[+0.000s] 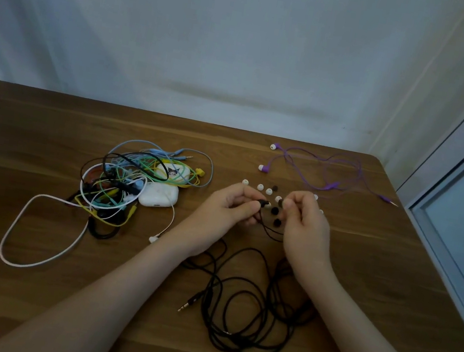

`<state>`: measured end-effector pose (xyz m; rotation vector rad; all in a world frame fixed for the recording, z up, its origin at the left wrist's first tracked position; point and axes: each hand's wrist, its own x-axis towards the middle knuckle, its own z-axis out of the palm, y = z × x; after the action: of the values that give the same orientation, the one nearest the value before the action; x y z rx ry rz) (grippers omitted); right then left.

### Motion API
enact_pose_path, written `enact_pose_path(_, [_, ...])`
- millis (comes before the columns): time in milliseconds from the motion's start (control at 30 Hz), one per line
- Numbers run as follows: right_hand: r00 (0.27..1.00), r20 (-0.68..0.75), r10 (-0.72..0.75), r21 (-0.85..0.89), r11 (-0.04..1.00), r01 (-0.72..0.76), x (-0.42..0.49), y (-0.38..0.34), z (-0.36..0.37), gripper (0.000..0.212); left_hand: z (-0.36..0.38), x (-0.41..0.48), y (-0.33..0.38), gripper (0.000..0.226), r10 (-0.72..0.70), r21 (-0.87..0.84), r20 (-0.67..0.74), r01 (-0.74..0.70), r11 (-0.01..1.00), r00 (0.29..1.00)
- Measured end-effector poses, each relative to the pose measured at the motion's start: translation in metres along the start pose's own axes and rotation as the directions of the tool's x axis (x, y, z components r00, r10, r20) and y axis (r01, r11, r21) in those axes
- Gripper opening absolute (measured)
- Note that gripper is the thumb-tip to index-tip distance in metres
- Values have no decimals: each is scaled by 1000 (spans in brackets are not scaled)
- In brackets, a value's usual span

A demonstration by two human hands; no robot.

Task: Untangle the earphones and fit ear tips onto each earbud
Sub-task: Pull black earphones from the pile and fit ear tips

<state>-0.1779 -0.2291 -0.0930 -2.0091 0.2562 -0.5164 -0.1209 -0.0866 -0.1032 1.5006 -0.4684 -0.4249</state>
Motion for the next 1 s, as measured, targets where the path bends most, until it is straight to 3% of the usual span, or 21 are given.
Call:
enact_pose_path(100, [999, 20, 51, -148, 988, -47, 12, 5, -12, 14, -3, 0, 1, 19, -10, -99, -7, 9, 995, 1000])
enact_pose_path(200, [996, 83, 41, -388, 922, -5, 21, 14, -24, 12, -5, 1, 3, 22, -14, -205, -23, 9, 979, 1000])
enact_pose_path(333, [980, 182, 78, -542, 840, 34, 21, 19, -27, 12, -5, 2, 2, 24, 5, -180, 5, -4, 984, 1000])
enact_pose_path(400, [980, 187, 69, -484, 875, 31, 20, 16, -25, 11, -5, 2, 1, 25, 4, -151, 24, -1, 988, 1000])
enact_pose_path(500, [982, 152, 114, -212, 974, -80, 18, 5, -20, 13, -3, 1, 0, 21, -16, -147, 61, 25, 989, 998])
enact_pose_path(600, [965, 204, 165, -9, 986, -167, 14, -3, -14, 16, 1, 1, -1, 16, -32, -156, 81, 44, 987, 996])
enact_pose_path(1000, [937, 279, 210, 136, 957, -255, 12, -7, -13, 19, 3, 1, 0, 15, -22, -226, 112, 47, 973, 993])
